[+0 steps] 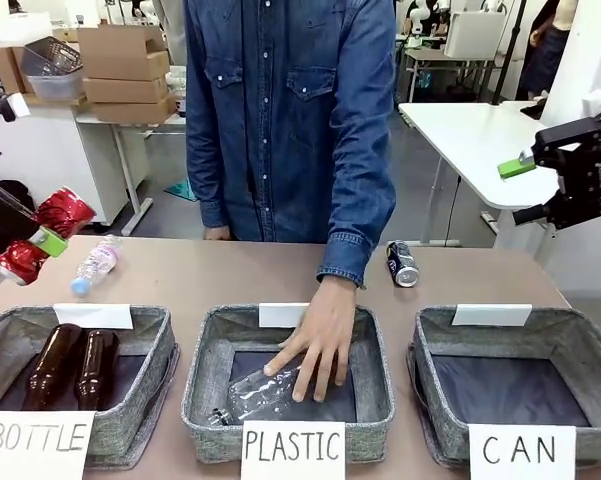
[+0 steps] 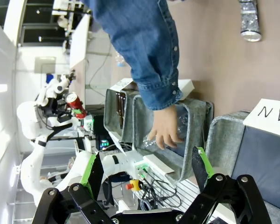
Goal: Sort the can waste into the basket.
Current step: Pick up the can waste from the table and place it in the right Fabric basket.
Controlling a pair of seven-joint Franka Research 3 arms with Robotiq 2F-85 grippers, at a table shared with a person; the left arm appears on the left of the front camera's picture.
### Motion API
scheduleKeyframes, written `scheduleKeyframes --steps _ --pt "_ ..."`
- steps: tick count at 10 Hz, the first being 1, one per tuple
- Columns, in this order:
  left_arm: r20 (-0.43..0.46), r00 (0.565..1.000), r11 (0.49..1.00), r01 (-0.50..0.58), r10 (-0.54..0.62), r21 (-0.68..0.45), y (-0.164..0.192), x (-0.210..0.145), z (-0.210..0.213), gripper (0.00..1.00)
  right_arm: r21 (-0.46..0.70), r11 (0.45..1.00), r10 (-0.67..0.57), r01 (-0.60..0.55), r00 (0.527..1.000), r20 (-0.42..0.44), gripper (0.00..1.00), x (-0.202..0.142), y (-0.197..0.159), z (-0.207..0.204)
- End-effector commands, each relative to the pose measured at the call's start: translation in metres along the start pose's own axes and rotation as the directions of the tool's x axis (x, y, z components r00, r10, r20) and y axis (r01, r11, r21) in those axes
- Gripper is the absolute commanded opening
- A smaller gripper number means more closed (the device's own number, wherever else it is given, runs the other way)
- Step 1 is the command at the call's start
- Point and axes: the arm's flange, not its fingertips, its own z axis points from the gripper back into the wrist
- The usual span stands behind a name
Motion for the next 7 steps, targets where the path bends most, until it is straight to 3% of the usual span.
scheduleKeyframes --steps 1,5,6,7 --pt "-0.012 1.0 1.0 -0.009 0.01 0.014 -0.003 0.003 0.002 0.0 0.028 0.999 0.024 -0.024 1.0 0.009 1.0 0.002 0.0 -0.001" --pt "-0.012 1.0 1.0 -0.009 0.01 0.014 -0.003 0.003 0.002 0.0 0.028 0.999 0.024 -0.024 1.0 0.009 1.0 0.002 0.0 -0.001" --pt "0.0 1.0 1.0 0.0 0.0 0.0 0.0 0.0 0.0 0.4 0.0 1.0 0.0 0.0 1.0 0.0 1.0 0.0 0.0 0.0" --pt "0.001 0.999 0.999 0.045 -0.045 -0.019 -0.022 0.021 -0.015 0.4 -0.021 1.0 -0.004 0.003 1.0 -0.013 1.0 -0.003 -0.001 0.023"
